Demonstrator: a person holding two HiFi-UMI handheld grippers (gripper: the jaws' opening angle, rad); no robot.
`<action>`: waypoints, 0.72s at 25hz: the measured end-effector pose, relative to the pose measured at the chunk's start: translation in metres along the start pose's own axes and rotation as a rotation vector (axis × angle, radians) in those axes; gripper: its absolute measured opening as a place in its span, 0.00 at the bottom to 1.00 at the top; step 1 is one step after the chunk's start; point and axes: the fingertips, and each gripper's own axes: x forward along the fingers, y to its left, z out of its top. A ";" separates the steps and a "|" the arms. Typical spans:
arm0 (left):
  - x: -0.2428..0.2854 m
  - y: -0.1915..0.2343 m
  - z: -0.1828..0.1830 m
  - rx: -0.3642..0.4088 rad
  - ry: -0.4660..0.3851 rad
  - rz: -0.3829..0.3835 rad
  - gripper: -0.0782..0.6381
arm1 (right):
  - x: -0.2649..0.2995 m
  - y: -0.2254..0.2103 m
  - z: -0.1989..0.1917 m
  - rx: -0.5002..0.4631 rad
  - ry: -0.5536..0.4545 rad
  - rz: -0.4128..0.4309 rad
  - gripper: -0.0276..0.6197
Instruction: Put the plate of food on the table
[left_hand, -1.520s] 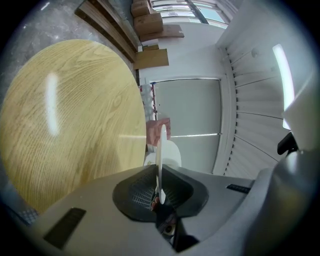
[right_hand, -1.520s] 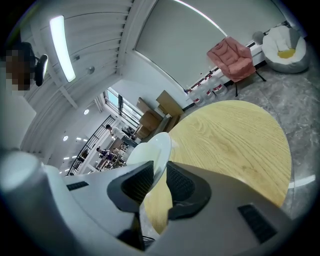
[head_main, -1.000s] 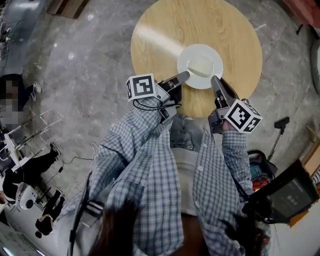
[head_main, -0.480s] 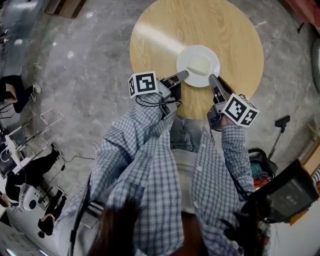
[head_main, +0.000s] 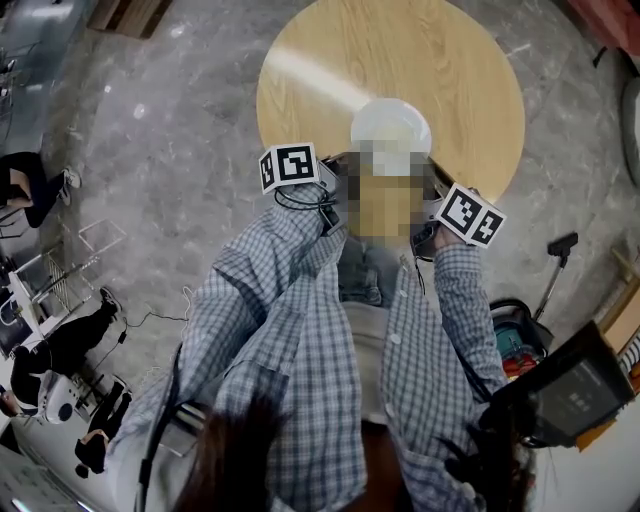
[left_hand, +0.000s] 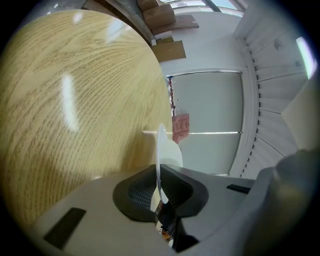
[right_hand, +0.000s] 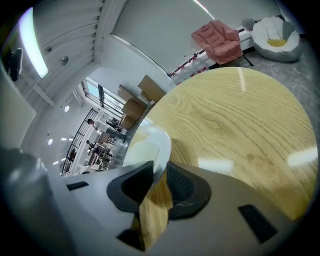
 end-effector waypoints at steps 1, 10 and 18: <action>0.000 0.002 -0.001 -0.001 0.002 0.007 0.15 | 0.001 -0.001 -0.001 0.001 0.005 -0.004 0.18; 0.000 0.019 -0.006 -0.007 0.019 0.058 0.15 | 0.008 -0.011 -0.014 0.008 0.045 -0.025 0.18; 0.001 0.027 -0.007 -0.009 0.023 0.087 0.15 | 0.013 -0.018 -0.020 0.022 0.060 -0.044 0.18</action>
